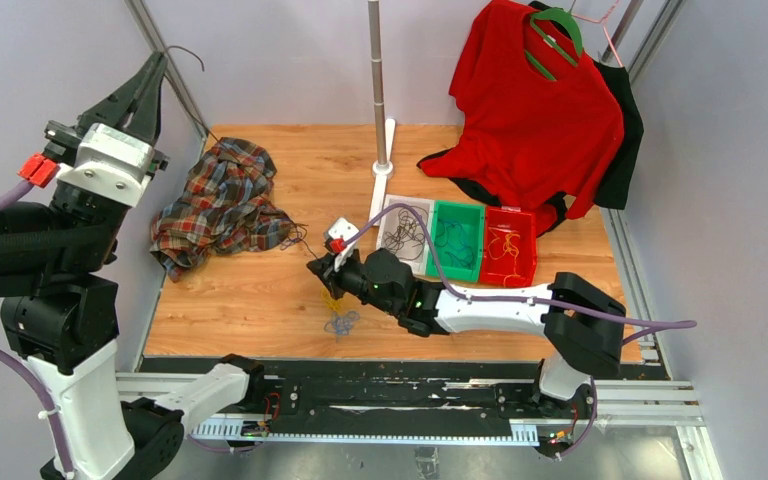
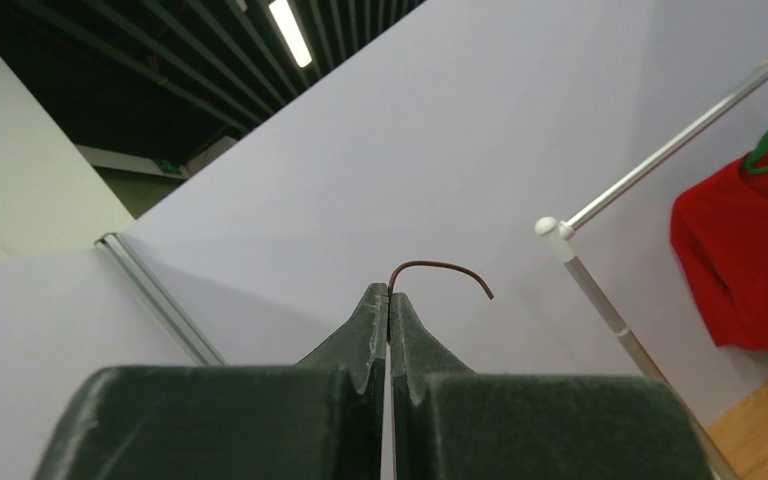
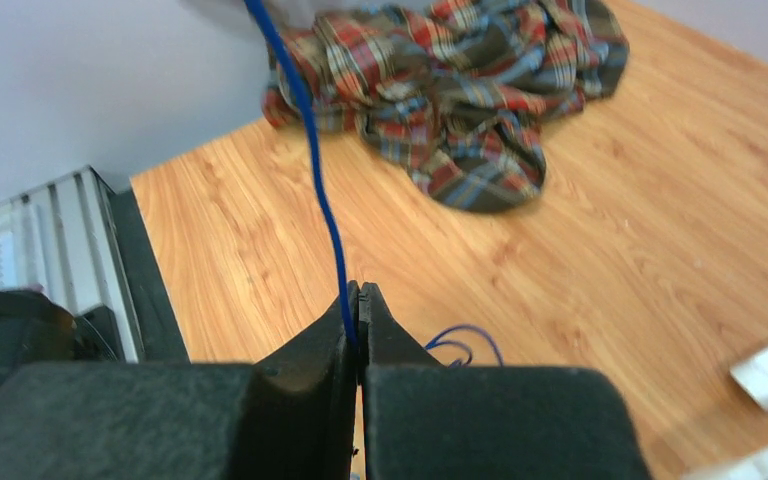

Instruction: Untangle the cables

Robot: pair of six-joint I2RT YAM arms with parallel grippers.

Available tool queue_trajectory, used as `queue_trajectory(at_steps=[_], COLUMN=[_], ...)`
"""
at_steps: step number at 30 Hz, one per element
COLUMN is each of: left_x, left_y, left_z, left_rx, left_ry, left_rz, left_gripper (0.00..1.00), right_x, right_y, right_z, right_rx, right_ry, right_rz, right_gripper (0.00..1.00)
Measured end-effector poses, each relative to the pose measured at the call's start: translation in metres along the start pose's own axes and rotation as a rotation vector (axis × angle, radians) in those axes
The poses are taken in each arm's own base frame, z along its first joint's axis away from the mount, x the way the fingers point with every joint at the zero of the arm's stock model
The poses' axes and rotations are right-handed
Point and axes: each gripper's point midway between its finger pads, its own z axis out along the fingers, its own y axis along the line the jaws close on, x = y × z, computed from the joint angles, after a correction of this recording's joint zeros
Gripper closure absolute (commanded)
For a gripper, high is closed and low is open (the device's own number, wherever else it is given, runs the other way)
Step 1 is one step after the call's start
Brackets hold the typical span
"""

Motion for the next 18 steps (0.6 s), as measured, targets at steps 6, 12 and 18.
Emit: queue_trajectory(at_steps=[6, 12, 18], left_x=[-0.014, -0.031, -0.054], left_y=[0.024, 0.045, 0.079], left_z=[0.007, 0.008, 0.002], left_rx=[-0.075, -0.155, -0.310], left_ry=[-0.031, -0.075, -0.144], left_rz=[0.083, 0.129, 0.181], left_gripper=[0.99, 0.99, 1.00], right_x=[0.049, 0.065, 0.084], right_y=[-0.012, -0.017, -0.023], right_z=[-0.019, -0.026, -0.034], right_rx=[0.037, 0.062, 0.091], right_ry=[0.096, 0.128, 0.162], right_rz=[0.006, 0.021, 0.047], right_gripper=[0.99, 1.00, 0.99])
